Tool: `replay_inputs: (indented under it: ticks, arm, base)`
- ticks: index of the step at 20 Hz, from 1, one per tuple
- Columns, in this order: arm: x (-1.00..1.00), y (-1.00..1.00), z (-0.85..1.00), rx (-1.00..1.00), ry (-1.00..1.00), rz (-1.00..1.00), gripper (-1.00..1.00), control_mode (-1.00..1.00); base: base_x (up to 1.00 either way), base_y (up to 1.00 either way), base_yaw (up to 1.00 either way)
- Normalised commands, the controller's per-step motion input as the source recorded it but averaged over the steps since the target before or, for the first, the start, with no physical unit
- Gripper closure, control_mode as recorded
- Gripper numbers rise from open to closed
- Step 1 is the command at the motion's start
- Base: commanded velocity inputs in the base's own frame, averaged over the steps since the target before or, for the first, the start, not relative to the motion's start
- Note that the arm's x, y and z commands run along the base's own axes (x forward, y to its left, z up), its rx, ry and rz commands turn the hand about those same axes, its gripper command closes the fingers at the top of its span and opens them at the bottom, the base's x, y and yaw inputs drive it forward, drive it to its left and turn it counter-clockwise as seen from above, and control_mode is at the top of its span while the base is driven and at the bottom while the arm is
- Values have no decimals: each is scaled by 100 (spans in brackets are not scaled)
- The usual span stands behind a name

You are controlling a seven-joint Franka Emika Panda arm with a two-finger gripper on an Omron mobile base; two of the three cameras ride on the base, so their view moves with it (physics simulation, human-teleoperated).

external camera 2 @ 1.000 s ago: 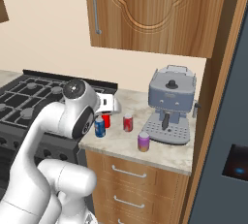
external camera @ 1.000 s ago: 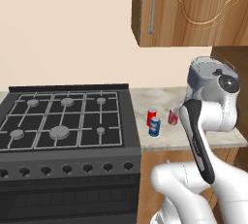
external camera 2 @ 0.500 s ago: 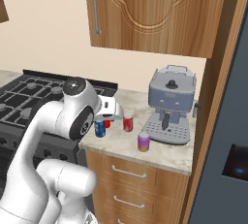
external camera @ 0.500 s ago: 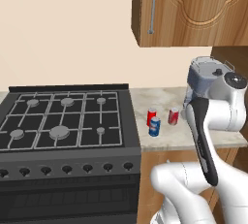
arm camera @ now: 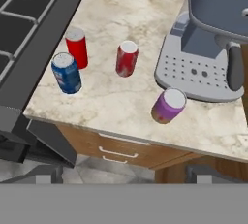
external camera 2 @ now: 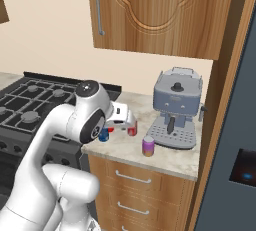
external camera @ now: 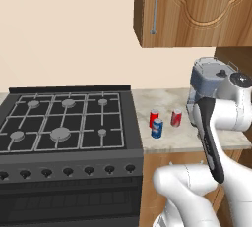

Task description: Four empty soda cans are scattered around the kitchen. Gather all the cans and cluster them next to the stove for recycling.

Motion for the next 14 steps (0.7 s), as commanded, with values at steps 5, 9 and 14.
replay_inputs:
  ticks: [5, 9, 14]
  arm:
    - [10, -18, -28, -1, 0, -4, -100, -100]
    - [18, -19, -12, 0, 5, -8, -100, -100]
    - [21, -21, -4, 0, 7, -10, -100, -100]
  base:
    - [0, 0, 0]
    - [0, 0, 0]
    - [0, 0, 0]
